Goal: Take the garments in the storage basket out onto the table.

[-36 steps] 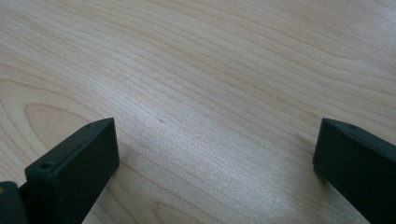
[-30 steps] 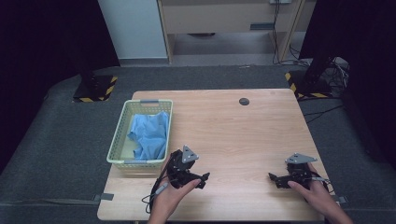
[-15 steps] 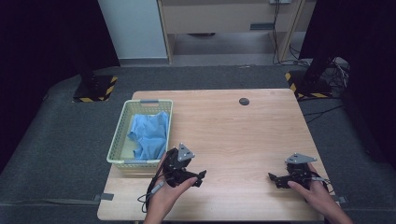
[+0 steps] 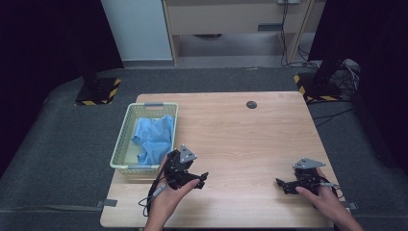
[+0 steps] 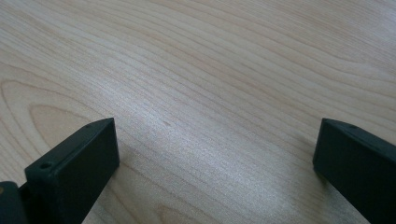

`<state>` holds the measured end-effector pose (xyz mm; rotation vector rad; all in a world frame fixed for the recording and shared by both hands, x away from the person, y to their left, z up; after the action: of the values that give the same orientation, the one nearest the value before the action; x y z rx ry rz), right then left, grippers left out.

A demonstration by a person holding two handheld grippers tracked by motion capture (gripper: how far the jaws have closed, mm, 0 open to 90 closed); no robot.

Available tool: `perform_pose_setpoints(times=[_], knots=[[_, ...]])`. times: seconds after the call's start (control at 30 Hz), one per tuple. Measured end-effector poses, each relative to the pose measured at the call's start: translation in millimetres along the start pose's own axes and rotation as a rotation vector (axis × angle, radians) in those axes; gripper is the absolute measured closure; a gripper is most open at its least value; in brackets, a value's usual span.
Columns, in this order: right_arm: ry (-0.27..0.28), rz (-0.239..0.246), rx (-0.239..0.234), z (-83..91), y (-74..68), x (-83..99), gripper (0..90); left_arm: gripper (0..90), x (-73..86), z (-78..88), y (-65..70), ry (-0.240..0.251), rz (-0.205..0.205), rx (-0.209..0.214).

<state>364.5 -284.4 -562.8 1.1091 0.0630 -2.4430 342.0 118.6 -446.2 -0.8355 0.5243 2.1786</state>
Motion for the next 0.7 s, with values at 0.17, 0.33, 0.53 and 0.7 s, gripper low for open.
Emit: perform_pose_setpoints(times=[0.17,0.33,0.53,0.7], knots=[[0.0,0.001,-0.001,0.0,-0.1,0.1,0.5,5.0,-2.2,3.3,-7.1,-0.008,0.002,-0.007],[0.0,0.001,-0.001,0.0,-0.1,0.0,0.5,5.0,-4.9,8.1,-17.1,-0.011,0.01,-0.021],[0.0,0.0,-0.001,-0.2,-0.4,-0.2,0.5,4.9,-14.1,12.2,-26.8,-0.026,0.01,-0.044],[0.0,0.0,-0.001,-0.2,-0.4,-0.2,0.5,4.9,-22.4,15.6,-32.2,-0.027,0.014,-0.058]])
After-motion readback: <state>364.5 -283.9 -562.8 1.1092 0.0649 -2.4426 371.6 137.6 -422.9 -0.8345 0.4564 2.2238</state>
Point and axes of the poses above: each handheld gripper's, and its own axes: z roughly backward along the jaws, x roughly out of its underside, y roughly to its right, the point moved 2 cm from there along -z, roughly forward along the jaws, and after that the axes turned 12 degrees about x, right-handed, at the moved point
